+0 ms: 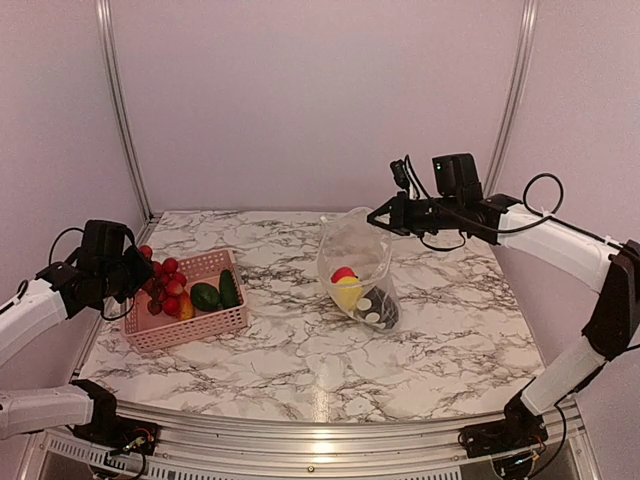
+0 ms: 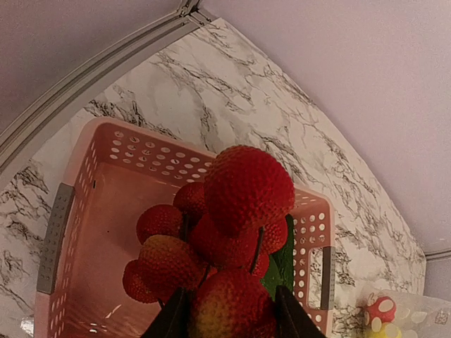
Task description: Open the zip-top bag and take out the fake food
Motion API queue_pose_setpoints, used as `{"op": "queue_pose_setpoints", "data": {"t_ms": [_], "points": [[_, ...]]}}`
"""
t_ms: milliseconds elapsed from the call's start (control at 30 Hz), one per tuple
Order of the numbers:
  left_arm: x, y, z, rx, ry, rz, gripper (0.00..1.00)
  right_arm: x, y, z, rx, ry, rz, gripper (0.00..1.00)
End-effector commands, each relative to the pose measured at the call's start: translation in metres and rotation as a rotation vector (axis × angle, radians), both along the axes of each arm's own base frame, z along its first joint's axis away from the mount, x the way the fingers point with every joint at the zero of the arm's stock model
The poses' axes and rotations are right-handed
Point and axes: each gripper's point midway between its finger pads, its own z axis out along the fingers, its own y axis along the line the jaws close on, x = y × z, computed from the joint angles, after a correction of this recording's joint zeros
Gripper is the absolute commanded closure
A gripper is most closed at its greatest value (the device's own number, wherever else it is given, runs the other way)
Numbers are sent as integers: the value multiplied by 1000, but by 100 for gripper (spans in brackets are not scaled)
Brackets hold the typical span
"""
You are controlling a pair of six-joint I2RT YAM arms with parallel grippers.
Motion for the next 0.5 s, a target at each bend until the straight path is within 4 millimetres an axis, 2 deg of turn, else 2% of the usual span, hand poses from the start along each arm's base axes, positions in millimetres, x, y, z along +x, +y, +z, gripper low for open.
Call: {"op": "queue_pose_setpoints", "data": {"t_ms": [0,67,133,300,467], "points": [[9,9,0,80,47,-34,100,8,-4,33,14,-76,-24,100],[12,12,-7,105,80,-43,100,10,-5,32,9,-75,-31,100],[12,12,-22,130,141,-62,100,12,-5,27,4,-67,-33,100],[0,9,-81,157,315,-116,100,13,-1,-3,-7,-26,-19,100],[-14,9,-112,165,398,-135,100,10,6,-28,4,25,10,100]]}}
